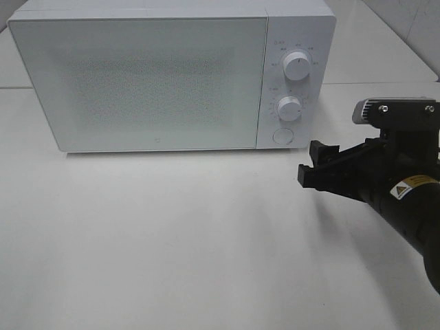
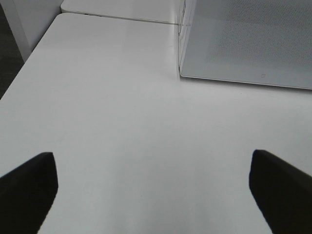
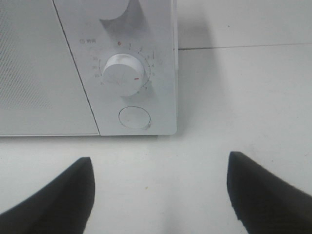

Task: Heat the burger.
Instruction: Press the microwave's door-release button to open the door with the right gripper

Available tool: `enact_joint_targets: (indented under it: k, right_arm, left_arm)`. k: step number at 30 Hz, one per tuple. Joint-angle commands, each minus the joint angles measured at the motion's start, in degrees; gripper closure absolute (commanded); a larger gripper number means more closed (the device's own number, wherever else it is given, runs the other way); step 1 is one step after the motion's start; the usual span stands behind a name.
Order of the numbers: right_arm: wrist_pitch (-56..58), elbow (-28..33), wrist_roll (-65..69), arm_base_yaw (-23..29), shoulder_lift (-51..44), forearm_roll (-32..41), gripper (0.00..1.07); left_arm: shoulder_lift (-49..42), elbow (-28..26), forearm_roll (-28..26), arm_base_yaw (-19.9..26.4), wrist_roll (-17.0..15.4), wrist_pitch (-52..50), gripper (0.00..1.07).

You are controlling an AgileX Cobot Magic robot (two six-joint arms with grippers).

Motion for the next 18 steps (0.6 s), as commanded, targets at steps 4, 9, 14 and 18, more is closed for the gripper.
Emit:
enact_joint_targets:
  k: [4,9,14,18]
  right_arm:
    - [-0.2,-1.8,2.5,3.6,1.7,4.1,0.32]
    - [0.2,-1.8,12.4,3.6,1.8,4.1,0.34]
    - [0.6,-1.8,26.7,3.6,1.8,3.7,0.41]
    - [1.6,-1.8,44.8,3.6,1.8,3.7,0.54]
  left_arm:
    - [-0.9,0.1,0.0,0.1,-0.1,-0.5,0.07]
    - [-0.9,0.1,0.0,0.1,-0.1,-0.5,0.07]
    - [-0.9,0.1,0.0,0.1,-0.1,-0.5,0.07]
    - [-0.9,0.1,0.0,0.1,-0.1,-0.5,0.07]
